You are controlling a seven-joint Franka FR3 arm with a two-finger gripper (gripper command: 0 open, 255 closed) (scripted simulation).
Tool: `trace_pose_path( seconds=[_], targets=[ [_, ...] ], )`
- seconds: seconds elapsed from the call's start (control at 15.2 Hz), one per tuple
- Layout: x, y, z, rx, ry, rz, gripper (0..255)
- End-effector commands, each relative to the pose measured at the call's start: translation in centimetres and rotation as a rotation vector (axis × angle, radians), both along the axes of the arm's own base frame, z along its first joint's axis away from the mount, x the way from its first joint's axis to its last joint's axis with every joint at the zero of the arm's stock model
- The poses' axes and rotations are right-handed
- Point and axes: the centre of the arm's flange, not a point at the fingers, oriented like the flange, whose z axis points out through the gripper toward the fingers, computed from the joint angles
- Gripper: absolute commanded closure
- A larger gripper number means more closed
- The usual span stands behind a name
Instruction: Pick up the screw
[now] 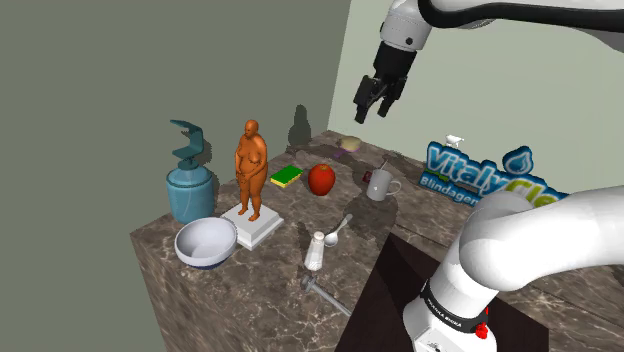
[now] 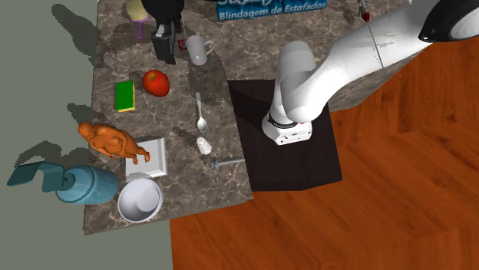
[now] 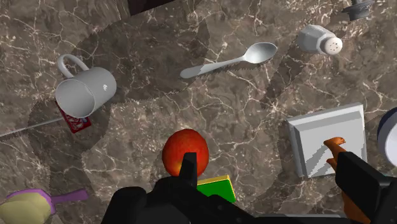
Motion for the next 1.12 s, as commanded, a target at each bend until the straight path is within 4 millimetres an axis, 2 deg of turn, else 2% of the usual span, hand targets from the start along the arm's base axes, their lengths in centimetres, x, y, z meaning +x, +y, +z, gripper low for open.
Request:
trace_pose_path(
  seconds=[0.0,1.06],
  targets=[
    [0.0,0.0,0.0,0.0,0.0,0.0,0],
    [-2.7,10.8,-17.4,0.031,0.071,-0.078,0]
  ],
)
